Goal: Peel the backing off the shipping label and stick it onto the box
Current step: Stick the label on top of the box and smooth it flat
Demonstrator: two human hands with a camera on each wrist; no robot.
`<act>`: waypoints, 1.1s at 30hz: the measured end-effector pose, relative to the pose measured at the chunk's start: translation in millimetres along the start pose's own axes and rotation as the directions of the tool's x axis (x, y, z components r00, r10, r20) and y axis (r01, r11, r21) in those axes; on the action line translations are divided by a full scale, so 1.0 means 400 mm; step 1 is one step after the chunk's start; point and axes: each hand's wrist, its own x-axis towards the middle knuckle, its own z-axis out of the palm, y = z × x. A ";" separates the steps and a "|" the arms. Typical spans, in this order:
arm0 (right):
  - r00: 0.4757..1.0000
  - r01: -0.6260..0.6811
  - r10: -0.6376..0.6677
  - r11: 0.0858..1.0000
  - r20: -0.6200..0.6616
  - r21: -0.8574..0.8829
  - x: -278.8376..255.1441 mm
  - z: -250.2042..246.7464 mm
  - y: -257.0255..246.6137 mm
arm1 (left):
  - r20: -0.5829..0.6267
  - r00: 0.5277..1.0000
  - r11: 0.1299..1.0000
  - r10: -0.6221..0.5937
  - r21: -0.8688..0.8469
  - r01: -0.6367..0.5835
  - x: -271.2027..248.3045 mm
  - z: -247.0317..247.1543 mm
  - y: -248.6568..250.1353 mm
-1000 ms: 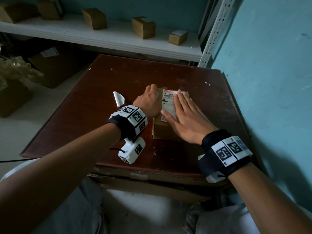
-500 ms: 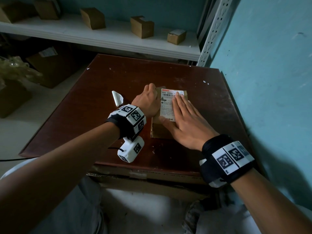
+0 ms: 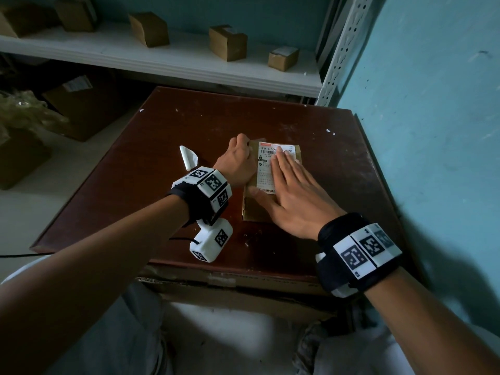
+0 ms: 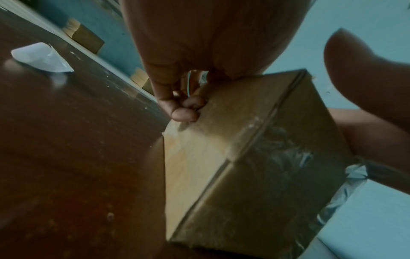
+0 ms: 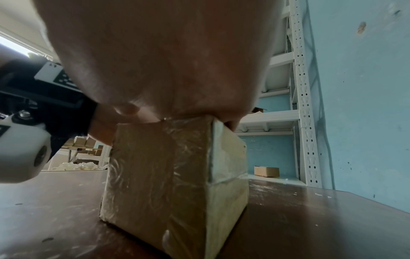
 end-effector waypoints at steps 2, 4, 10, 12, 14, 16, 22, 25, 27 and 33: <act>1.000 0.006 -0.006 1.000 -0.001 0.005 0.004 -0.001 -0.008 | 0.001 1.000 1.000 -0.006 -0.006 0.006 0.002 0.000 -0.001; 1.000 0.011 -0.011 1.000 -0.006 0.007 0.010 0.000 -0.014 | 0.005 1.000 1.000 -0.011 -0.015 0.011 0.004 -0.001 -0.003; 1.000 0.020 -0.019 0.999 -0.023 0.042 0.030 0.004 -0.034 | 0.018 1.000 1.000 -0.010 -0.013 0.010 0.007 -0.005 -0.007; 1.000 0.019 -0.018 0.999 -0.023 0.040 0.034 0.003 -0.037 | 0.021 1.000 1.000 -0.005 -0.007 0.005 0.008 -0.007 -0.009; 1.000 0.018 -0.017 0.999 -0.019 0.044 0.036 0.000 -0.040 | 0.029 1.000 1.000 -0.002 -0.004 0.002 0.008 -0.010 -0.010; 1.000 0.014 -0.014 0.998 -0.014 0.055 0.037 -0.003 -0.041 | 0.032 0.999 1.000 -0.007 0.004 0.006 0.008 -0.013 -0.011; 1.000 0.010 -0.009 0.996 -0.010 0.093 0.045 -0.007 -0.041 | 0.017 1.000 0.998 0.015 0.057 -0.016 0.008 -0.011 -0.011; 1.000 0.007 -0.006 0.995 -0.014 0.102 0.049 -0.010 -0.042 | 0.018 0.999 0.996 0.044 0.079 -0.045 0.008 -0.009 -0.014; 1.000 0.002 0.000 0.994 -0.014 0.113 0.052 -0.012 -0.042 | 0.031 0.998 0.994 0.055 0.090 -0.057 0.007 -0.012 -0.017; 1.000 -0.018 0.017 0.991 0.003 0.135 0.064 -0.023 -0.044 | 0.050 0.992 0.989 0.113 0.090 -0.117 -0.002 -0.020 -0.026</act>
